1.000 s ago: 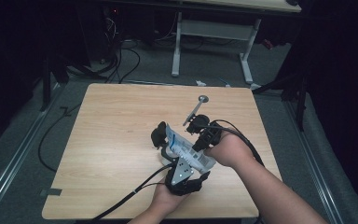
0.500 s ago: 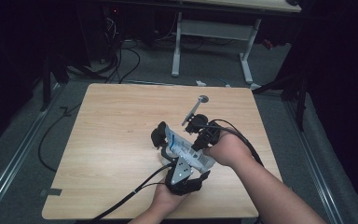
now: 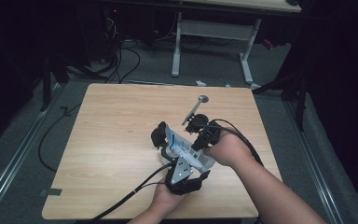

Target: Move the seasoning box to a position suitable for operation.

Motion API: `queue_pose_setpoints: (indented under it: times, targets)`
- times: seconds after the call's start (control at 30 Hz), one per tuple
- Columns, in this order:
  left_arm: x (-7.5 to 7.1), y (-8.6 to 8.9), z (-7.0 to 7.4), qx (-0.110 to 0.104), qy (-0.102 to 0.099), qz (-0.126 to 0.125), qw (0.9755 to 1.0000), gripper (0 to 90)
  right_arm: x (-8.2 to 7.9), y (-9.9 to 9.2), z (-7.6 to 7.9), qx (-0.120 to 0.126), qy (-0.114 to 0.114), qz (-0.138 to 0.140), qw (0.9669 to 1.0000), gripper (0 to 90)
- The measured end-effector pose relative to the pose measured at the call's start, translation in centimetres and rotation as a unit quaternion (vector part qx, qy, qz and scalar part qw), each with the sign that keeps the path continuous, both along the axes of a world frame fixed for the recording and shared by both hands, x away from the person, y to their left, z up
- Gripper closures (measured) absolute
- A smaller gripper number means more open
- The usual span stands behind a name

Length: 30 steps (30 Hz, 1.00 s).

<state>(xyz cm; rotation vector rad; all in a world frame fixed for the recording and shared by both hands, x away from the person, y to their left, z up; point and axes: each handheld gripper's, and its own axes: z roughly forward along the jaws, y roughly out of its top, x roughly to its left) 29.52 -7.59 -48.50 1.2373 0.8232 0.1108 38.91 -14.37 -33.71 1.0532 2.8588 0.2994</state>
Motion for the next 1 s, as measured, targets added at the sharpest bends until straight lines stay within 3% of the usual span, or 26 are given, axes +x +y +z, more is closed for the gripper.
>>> queue_pose_setpoints:
  times: [1.0]
  targets:
    - [0.12,-0.21,0.34,-0.008,0.001,0.004,1.0000,47.0,0.19,0.09,0.29,-0.005,-0.007,0.001,1.0000,90.0]
